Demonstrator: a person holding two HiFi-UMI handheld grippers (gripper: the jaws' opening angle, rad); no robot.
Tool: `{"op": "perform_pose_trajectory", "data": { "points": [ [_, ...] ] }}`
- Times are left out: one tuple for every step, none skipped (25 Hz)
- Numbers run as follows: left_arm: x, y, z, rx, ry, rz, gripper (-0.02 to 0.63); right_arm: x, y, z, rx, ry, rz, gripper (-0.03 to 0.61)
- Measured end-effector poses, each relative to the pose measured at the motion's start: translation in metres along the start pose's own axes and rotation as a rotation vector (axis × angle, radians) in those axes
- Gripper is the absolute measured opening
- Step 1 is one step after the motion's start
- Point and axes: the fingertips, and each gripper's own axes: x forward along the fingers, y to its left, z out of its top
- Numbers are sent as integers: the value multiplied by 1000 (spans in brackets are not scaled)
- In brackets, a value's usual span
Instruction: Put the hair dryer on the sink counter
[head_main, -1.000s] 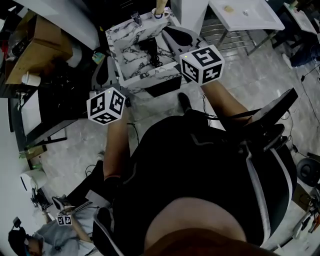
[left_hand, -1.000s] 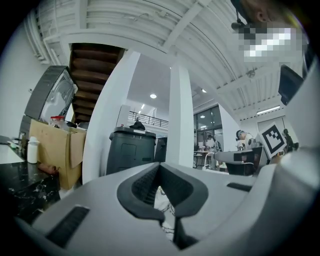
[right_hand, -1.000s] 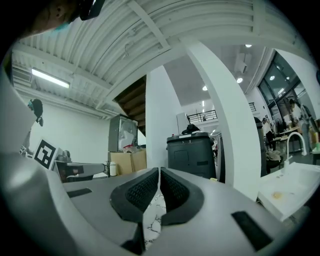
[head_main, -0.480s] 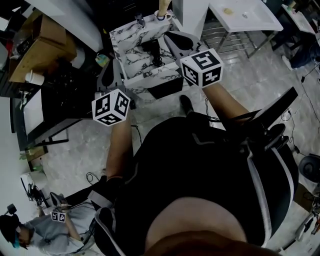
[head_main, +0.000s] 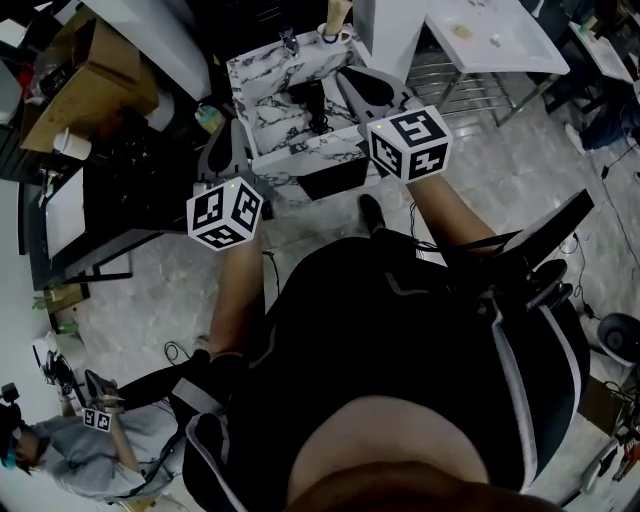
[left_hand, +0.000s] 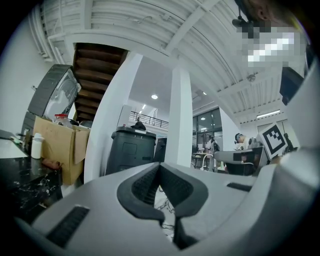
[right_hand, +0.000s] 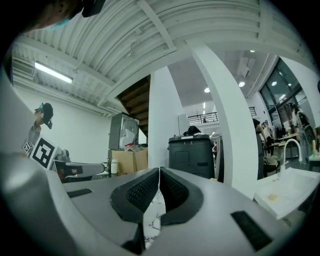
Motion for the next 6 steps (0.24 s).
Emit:
{"op": "perform_pose_trajectory", "data": {
  "points": [
    [0,1,-1,-2,2,1,5,1,0,1,-1,-2,-2,27],
    [0,2,-2,-1,4,2,5,1,0,1,-2,-2,-3,28],
    [0,2,-2,0,4,1,5,2,0,1,-2,-1,-5,27],
    [0,2,-2,1,4,-1,5,3,0,1,-3,0,-6,28],
    [1,2,-2,1,4,-4,5,4,0,0,-3,2,-8,28],
    [1,1,-2,1,4,-7,5,5,0,0,-4,4,-10,28]
  ]
}}
